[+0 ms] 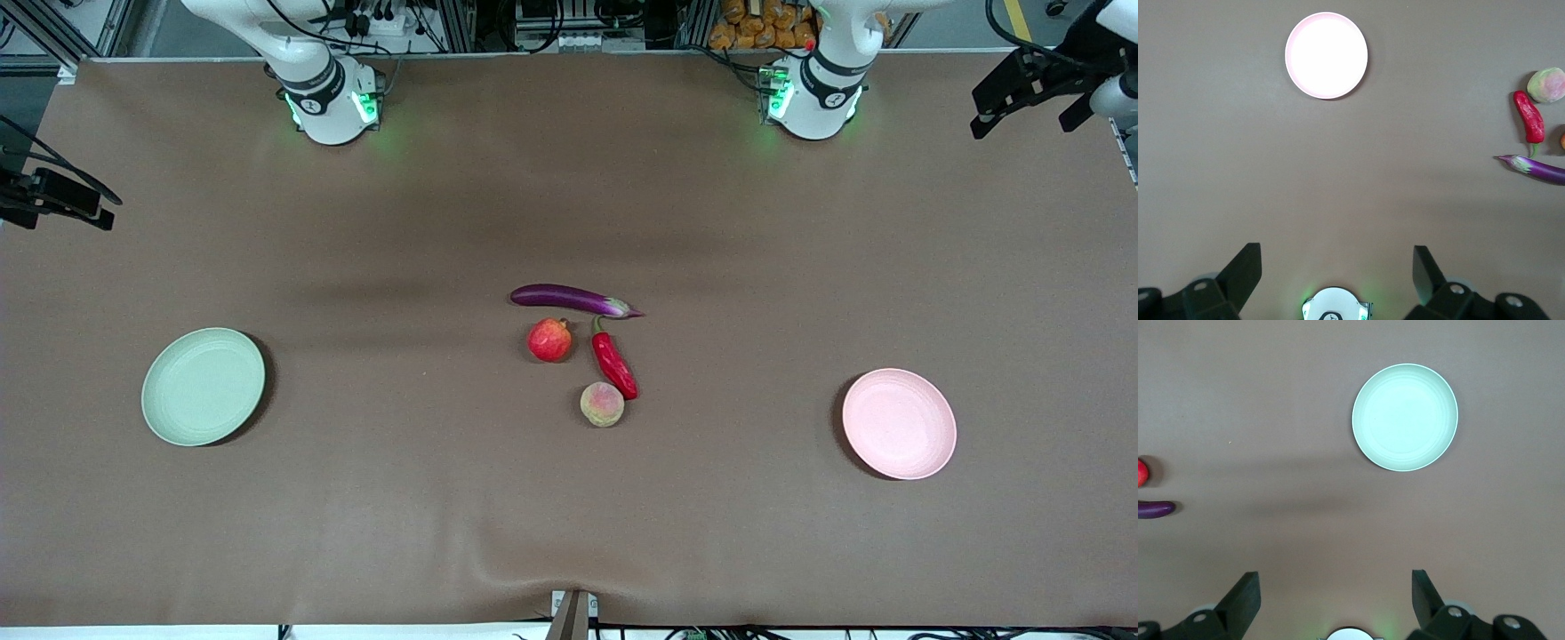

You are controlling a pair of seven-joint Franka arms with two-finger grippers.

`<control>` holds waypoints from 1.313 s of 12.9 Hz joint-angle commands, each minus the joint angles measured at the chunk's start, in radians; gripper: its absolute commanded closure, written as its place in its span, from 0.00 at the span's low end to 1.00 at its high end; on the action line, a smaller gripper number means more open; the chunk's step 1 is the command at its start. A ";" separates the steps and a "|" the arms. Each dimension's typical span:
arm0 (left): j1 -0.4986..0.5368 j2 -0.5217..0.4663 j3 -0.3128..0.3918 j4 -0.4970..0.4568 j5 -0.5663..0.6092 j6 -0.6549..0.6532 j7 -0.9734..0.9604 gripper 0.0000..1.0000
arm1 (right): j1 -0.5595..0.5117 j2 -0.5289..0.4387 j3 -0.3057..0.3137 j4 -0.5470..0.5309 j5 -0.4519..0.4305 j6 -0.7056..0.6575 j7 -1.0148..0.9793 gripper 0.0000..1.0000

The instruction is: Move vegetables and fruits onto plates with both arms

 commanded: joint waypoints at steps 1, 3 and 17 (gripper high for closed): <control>0.016 0.003 0.010 0.019 -0.013 -0.022 0.003 0.00 | 0.006 -0.014 -0.002 -0.002 -0.014 -0.007 -0.007 0.00; 0.022 0.004 0.011 0.019 -0.013 -0.022 0.003 0.00 | 0.006 -0.014 -0.002 -0.002 -0.014 -0.007 -0.005 0.00; 0.018 0.051 -0.024 -0.022 -0.092 -0.064 -0.221 0.00 | 0.008 -0.012 -0.002 -0.002 -0.017 -0.006 -0.005 0.00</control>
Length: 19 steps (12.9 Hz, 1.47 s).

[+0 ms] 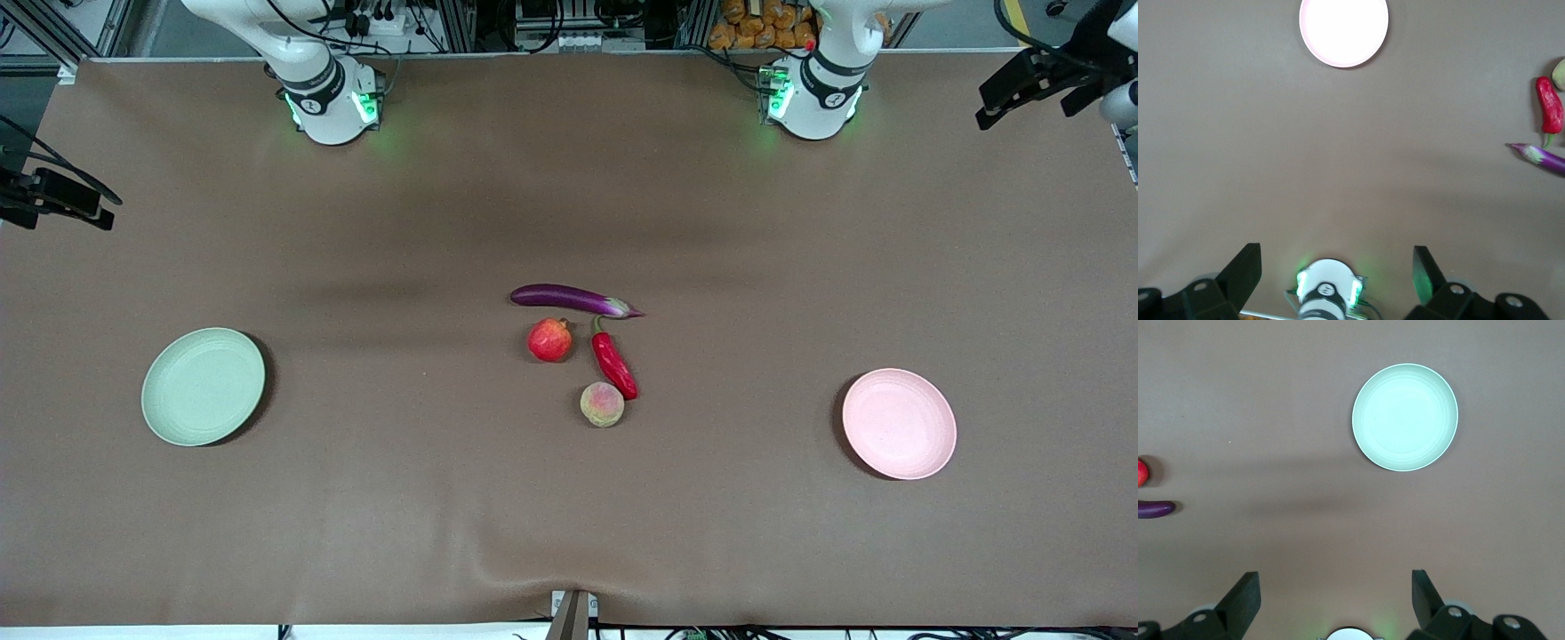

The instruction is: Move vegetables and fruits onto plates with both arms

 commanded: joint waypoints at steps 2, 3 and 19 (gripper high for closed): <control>-0.010 0.123 -0.055 -0.006 -0.128 0.060 -0.357 0.00 | 0.008 -0.012 -0.002 -0.002 -0.017 -0.006 -0.005 0.00; -0.025 0.172 -0.108 -0.006 -0.125 0.108 -0.486 0.00 | 0.008 -0.012 -0.002 -0.002 -0.017 -0.006 -0.005 0.00; -0.502 0.707 -0.236 -0.083 0.187 0.766 -1.956 0.00 | 0.044 -0.006 0.000 -0.006 -0.016 -0.007 0.024 0.00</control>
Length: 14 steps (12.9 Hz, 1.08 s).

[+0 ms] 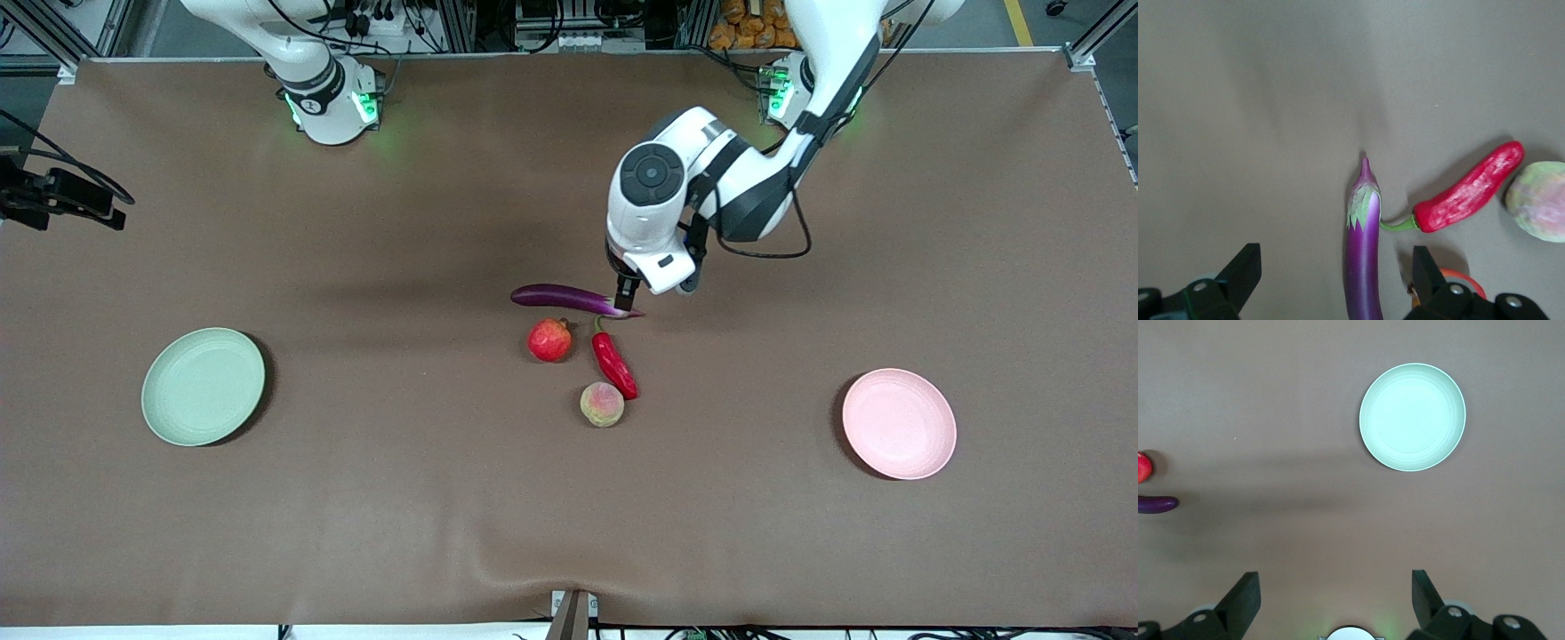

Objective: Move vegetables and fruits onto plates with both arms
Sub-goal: 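Lower the left gripper onto the purple eggplant while the right gripper reaches out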

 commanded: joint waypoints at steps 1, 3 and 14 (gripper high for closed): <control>-0.062 0.078 0.010 0.055 0.093 0.003 -0.093 0.00 | 0.015 -0.005 -0.001 -0.006 -0.016 -0.005 0.025 0.00; -0.068 0.146 0.012 0.115 0.101 0.005 -0.152 0.00 | 0.028 -0.002 -0.002 -0.008 -0.016 -0.005 0.037 0.00; -0.137 0.237 0.034 0.112 0.102 0.183 -0.296 0.00 | 0.171 0.102 0.001 -0.026 0.042 0.049 0.408 0.00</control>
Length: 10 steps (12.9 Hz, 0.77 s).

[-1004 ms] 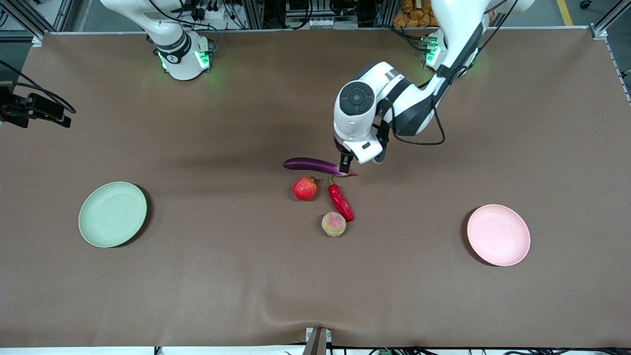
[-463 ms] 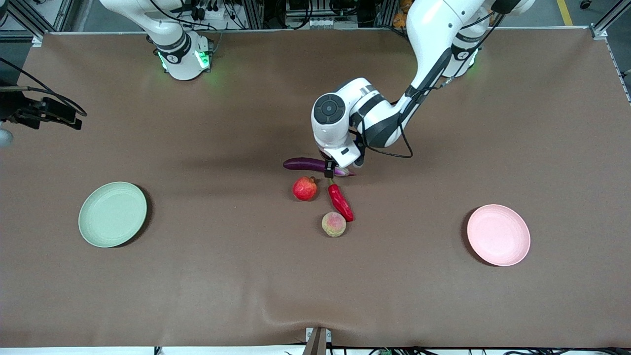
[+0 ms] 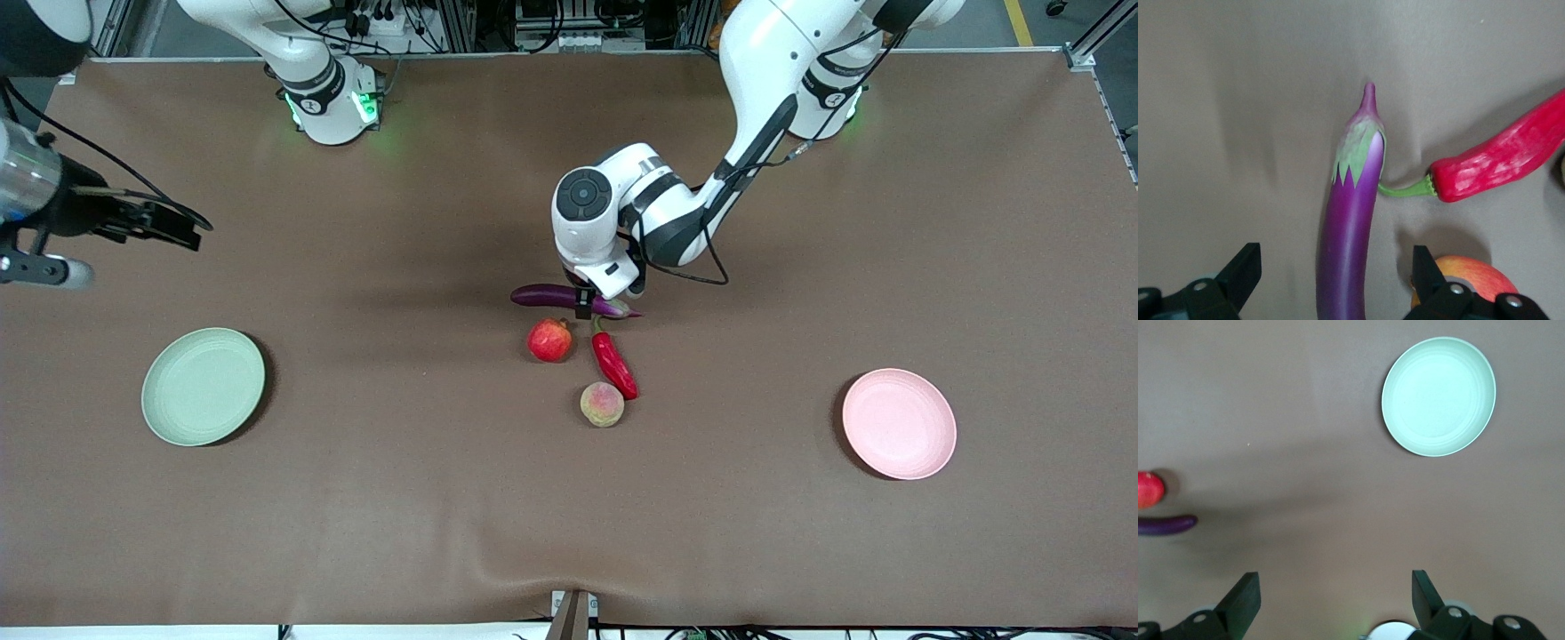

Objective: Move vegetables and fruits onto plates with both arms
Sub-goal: 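Lower the left gripper onto the purple eggplant while the right gripper reaches out, then grasp the eggplant with the left gripper while the right gripper approaches the apple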

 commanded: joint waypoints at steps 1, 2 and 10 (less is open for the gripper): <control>-0.048 0.039 0.043 0.018 0.027 0.053 -0.043 0.00 | 0.028 0.054 -0.006 -0.009 0.098 0.028 0.156 0.00; -0.080 0.048 0.076 0.019 0.027 0.070 -0.062 0.00 | 0.030 0.077 -0.006 -0.010 0.150 0.049 0.222 0.00; -0.112 0.087 0.107 0.014 0.027 0.168 -0.082 0.20 | 0.116 0.331 -0.007 0.003 0.572 0.203 0.574 0.00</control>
